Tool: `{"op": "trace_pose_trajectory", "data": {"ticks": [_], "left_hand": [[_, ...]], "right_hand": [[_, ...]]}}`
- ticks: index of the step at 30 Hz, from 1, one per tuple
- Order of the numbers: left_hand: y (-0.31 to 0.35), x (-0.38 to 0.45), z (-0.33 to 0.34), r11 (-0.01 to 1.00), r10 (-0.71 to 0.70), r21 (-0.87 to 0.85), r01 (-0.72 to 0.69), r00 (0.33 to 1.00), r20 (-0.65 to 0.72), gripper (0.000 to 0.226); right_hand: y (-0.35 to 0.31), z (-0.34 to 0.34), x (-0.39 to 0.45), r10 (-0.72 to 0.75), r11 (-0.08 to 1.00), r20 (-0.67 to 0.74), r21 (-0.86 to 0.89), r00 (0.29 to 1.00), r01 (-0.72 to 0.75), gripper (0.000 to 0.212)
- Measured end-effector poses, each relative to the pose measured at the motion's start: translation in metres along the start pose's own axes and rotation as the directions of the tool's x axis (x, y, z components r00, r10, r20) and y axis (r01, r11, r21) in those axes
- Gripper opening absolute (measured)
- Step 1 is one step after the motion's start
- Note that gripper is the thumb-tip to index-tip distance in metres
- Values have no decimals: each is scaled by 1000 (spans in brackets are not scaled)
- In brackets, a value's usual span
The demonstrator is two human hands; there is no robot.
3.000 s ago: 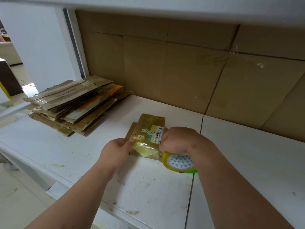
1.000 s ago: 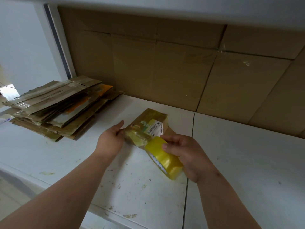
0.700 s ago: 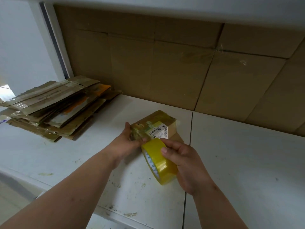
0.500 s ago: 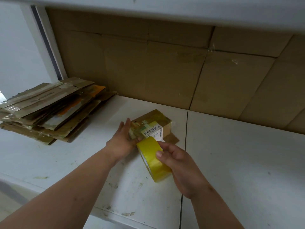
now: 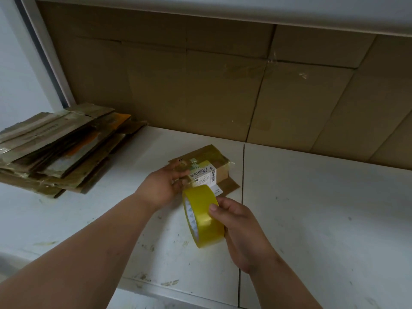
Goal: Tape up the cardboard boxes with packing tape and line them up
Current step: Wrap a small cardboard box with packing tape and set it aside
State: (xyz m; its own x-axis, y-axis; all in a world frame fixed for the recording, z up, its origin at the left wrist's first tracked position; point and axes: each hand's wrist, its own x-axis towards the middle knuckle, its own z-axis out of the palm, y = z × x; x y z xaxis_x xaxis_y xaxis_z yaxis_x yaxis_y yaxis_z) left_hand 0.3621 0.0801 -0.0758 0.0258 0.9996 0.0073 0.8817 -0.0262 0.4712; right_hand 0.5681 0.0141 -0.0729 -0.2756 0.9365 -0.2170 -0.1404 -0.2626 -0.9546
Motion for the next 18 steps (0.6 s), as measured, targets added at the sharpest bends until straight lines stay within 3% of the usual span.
{"op": "trace_pose_trajectory", "data": {"ticks": [7,12,14,18], "left_hand": [[-3,1,-1,998,-33,-49,33,999,4,39],[-6,-7,2,933,-23,-356,46,997,68,43],[-6,-10,4,902,-31,-426,71,995,99,47],[2,-15,7,953,-65,-297,55,998,-25,50]], "right_hand": [[0,-2,-21,94,984,5,149,996,-94,17],[5,-8,-34,115,936,38,331,993,-121,39],[4,-9,-34,110,954,66,272,992,-124,37],[2,-7,-32,132,988,182,59,974,-145,33]]}}
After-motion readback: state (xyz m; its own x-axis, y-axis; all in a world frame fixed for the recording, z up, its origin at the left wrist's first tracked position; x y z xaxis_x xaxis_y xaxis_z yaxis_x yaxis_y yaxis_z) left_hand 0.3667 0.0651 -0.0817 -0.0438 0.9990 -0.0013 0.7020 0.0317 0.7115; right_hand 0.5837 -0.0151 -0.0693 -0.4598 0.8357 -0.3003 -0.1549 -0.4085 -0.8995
